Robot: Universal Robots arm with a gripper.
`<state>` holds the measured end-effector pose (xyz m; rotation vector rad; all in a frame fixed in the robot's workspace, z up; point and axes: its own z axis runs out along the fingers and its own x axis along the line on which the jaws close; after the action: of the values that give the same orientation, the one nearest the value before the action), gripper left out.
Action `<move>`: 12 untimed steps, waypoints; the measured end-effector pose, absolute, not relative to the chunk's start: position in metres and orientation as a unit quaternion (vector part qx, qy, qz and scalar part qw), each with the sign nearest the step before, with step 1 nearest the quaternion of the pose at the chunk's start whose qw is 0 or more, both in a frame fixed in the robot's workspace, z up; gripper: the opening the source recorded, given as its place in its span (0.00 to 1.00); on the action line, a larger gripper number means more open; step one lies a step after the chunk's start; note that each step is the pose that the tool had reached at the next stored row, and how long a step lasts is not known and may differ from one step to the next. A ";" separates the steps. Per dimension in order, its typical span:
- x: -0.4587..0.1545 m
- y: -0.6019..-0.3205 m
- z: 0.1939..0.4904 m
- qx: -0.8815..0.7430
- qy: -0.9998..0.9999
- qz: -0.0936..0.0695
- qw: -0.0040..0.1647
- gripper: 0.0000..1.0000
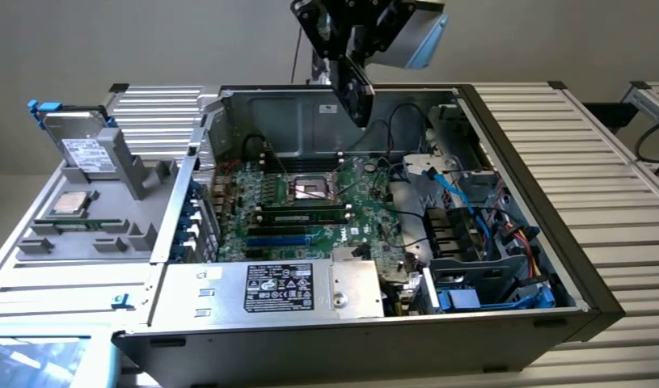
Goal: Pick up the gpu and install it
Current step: 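Insert the gpu into the slot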
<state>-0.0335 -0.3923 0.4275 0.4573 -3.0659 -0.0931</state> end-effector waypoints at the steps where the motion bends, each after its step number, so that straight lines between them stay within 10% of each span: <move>1: -0.034 -0.392 0.427 0.156 -0.987 -0.030 0.020 0.29; 12: -0.034 -0.392 0.427 0.254 -0.966 -0.031 0.023 0.29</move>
<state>-0.0335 -0.3923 0.4274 0.7860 -2.9926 -0.0954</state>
